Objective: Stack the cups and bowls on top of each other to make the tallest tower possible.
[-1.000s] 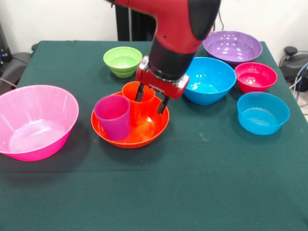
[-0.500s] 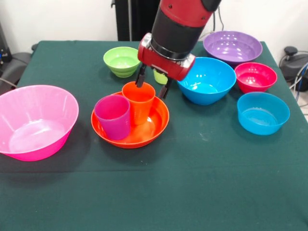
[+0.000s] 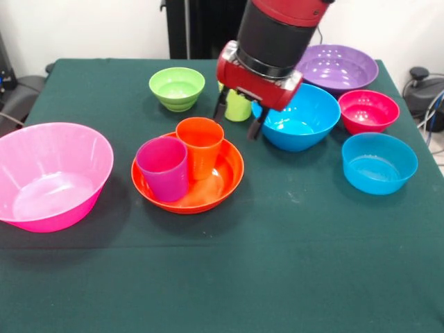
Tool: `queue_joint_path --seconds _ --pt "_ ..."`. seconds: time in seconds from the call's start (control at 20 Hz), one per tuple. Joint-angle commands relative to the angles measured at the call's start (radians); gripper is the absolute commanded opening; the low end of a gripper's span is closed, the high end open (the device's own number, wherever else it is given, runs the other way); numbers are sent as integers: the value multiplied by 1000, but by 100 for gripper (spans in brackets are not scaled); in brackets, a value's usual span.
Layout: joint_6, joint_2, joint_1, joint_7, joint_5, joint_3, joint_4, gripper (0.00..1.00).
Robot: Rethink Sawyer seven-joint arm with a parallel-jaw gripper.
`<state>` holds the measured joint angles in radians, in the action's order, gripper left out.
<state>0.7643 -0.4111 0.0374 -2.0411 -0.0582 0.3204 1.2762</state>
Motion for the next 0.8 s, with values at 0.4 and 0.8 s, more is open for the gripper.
queue_joint_path --seconds 0.4,0.8 --pt "102 -63 74 -239 -88 -34 173 100" --pt "-62 -130 108 -285 -96 1 379 100"
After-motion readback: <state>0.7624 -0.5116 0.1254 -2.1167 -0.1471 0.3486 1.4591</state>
